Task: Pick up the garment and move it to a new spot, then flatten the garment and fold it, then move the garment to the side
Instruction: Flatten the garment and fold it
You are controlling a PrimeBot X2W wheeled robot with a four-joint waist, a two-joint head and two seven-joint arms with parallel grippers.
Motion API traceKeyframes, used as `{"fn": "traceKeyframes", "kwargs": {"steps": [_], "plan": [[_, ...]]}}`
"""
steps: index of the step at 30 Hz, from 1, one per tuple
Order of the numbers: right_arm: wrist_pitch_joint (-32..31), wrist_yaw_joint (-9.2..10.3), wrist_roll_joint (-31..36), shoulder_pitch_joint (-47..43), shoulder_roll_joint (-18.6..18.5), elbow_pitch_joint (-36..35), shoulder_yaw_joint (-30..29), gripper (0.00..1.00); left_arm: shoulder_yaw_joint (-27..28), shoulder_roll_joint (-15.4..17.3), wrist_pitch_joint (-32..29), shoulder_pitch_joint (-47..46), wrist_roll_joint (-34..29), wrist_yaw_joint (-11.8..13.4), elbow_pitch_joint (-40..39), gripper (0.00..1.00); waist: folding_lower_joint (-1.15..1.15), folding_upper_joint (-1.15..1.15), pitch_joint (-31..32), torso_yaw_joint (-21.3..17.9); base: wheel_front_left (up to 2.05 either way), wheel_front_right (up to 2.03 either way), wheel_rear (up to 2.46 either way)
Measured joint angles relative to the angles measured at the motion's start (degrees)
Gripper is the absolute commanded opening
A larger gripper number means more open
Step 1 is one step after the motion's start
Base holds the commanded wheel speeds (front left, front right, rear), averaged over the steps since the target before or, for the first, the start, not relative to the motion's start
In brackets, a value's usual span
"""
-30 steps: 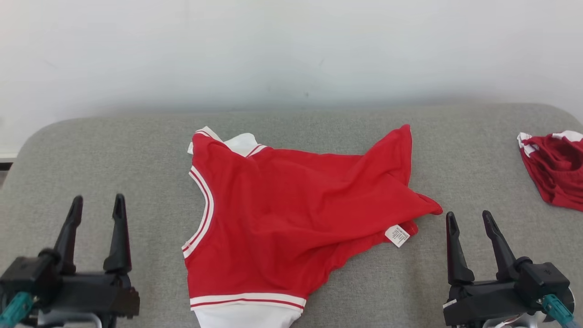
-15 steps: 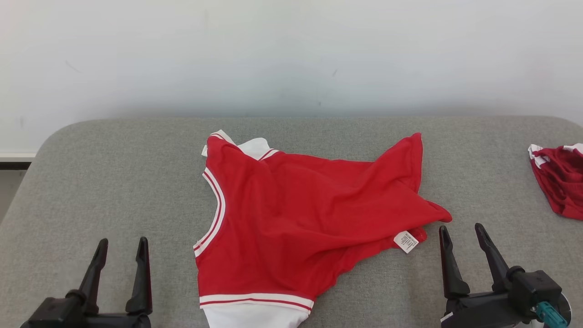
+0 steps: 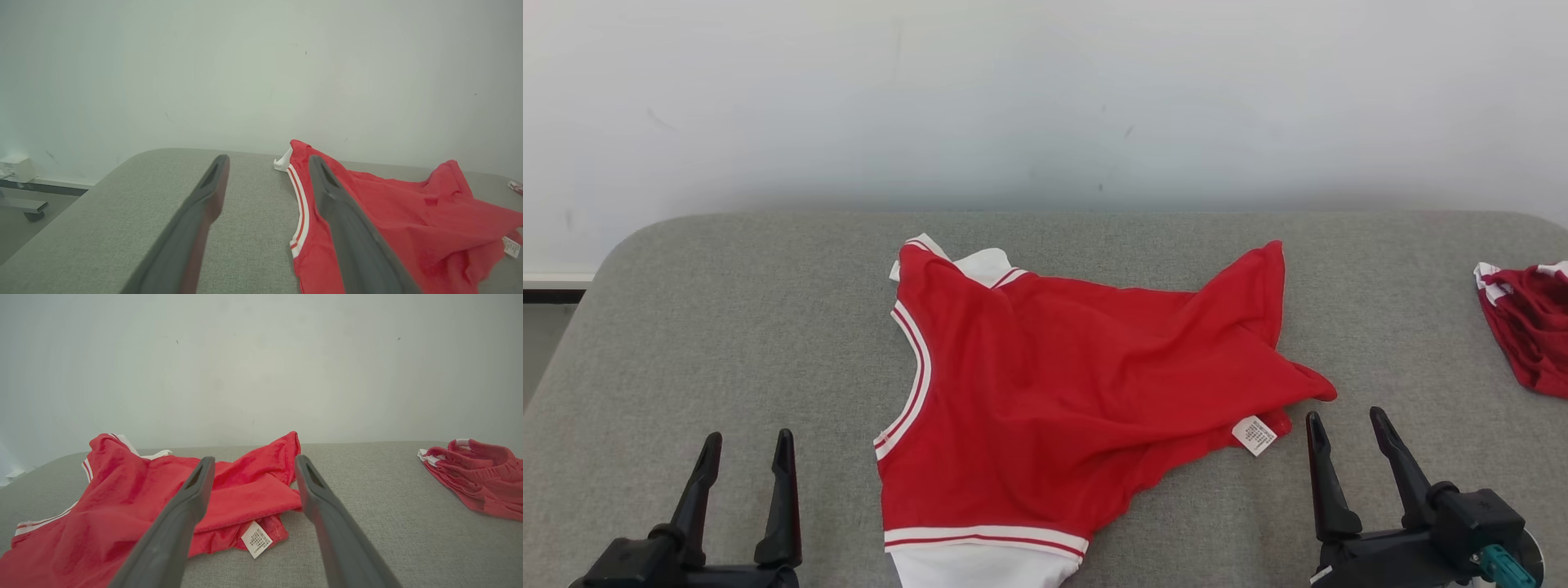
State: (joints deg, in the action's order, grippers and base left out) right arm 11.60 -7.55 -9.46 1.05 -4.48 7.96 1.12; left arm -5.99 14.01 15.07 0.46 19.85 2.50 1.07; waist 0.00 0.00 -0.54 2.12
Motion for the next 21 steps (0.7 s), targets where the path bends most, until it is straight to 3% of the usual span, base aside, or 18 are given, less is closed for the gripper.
{"fn": "traceKeyframes", "kwargs": {"steps": [13, 21], "plan": [[-2.5, 0.0, 0.5, 2.4, -3.0, 3.1, -0.9, 1.0, 0.2, -2.3, 0.0, -0.8, -1.8, -1.8, 0.9, 1.0, 0.01, 0.0, -1.7, 1.8, 0.0, 0.0, 0.0], [-3.1, 0.0, 0.7, 5.5, -5.4, 12.2, -2.3, 1.0, 0.0, -4.2, 0.0, -2.6, -2.8, -3.1, 1.7, 1.0, 0.01, 0.0, -4.1, 4.3, 0.0, 0.0, 0.0]]}}
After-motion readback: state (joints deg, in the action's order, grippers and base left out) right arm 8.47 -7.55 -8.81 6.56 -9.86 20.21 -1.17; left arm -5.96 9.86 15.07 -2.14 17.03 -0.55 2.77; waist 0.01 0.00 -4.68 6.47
